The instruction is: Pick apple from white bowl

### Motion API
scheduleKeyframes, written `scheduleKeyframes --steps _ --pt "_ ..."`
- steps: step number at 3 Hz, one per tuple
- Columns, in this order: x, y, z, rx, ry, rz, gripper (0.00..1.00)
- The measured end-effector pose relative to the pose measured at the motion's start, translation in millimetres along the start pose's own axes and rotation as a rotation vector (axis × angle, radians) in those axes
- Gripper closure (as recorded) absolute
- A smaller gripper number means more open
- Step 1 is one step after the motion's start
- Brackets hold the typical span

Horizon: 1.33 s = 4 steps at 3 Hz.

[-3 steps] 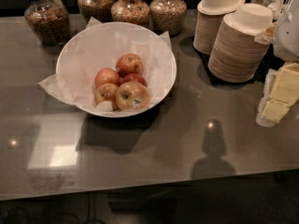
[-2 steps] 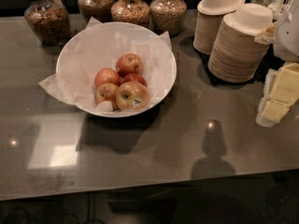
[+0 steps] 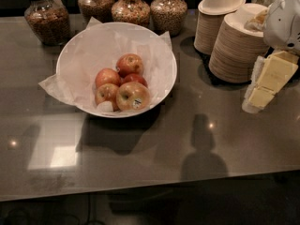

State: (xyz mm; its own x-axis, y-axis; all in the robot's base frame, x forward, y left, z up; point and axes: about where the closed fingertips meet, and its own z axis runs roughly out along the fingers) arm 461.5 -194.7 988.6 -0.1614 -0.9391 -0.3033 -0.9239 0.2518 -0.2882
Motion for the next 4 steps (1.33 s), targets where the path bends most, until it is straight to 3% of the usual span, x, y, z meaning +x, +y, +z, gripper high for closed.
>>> scheduleKeyframes --steps 1,2,3,4 --pt "-36 -6 -1 -0.024 -0.081 -0.058 0.0" --pt "-39 -6 -3 -0.022 -0.089 -0.061 0.0" --pt "-38 -6 2 -0.016 -0.117 -0.03 0.0" --pt "-56 -7 23 -0.024 -0.228 0.036 0.0"
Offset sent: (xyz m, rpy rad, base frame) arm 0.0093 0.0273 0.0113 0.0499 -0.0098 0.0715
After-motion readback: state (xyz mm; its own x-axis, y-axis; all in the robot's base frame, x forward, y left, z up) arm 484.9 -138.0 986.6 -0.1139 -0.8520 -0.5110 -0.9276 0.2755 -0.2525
